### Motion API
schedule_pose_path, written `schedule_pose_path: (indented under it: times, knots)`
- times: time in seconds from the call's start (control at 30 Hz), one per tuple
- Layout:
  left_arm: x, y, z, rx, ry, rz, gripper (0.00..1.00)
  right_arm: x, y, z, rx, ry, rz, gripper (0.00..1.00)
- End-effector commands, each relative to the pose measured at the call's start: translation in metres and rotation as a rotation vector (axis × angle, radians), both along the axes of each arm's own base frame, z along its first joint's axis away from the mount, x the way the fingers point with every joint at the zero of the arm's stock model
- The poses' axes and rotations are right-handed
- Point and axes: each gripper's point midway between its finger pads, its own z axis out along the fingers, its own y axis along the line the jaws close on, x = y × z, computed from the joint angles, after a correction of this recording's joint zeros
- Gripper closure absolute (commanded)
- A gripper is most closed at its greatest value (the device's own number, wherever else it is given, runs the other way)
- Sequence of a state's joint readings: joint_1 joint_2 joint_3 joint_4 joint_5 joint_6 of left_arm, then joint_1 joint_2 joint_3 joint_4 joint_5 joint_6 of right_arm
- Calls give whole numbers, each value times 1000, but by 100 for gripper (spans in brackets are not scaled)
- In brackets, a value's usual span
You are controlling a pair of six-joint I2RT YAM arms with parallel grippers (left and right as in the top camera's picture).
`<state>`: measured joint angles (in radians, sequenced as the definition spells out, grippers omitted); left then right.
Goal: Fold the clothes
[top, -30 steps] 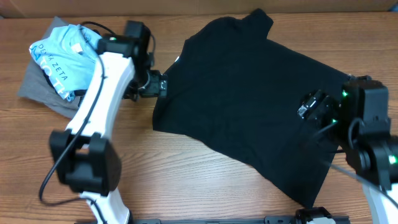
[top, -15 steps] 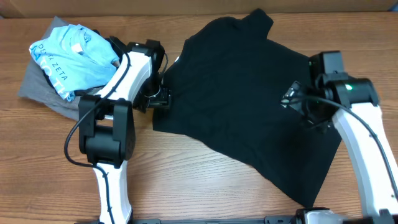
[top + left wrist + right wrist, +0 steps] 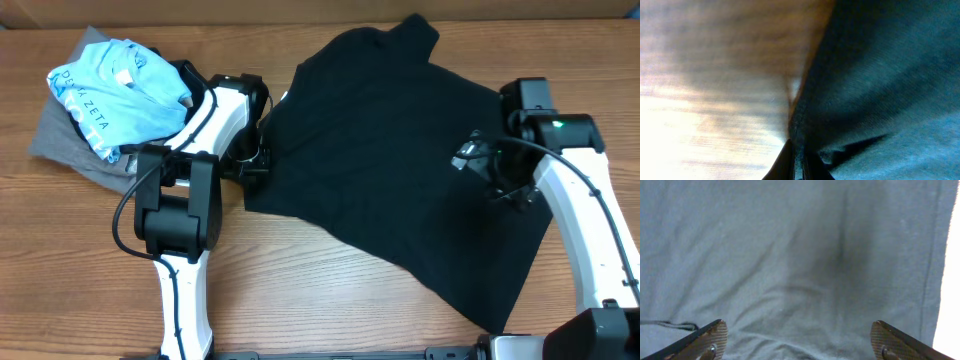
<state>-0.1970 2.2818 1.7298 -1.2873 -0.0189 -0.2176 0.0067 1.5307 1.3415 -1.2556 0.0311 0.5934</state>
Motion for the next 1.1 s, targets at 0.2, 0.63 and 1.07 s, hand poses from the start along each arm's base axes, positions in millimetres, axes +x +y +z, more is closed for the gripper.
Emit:
schedule_pose_path:
  times: [0.2,0.63,1.07]
  knots:
    - [-59,61,4,332,188,152,96,5,-60,5,28,-58,-109,0]
    - [-68,71,83,306,73,206,87,-5,-85,-72,76,91,-190,15]
    - [-72,72,107,292,24,204,41,-25,-98,-150,19,199,-288,39]
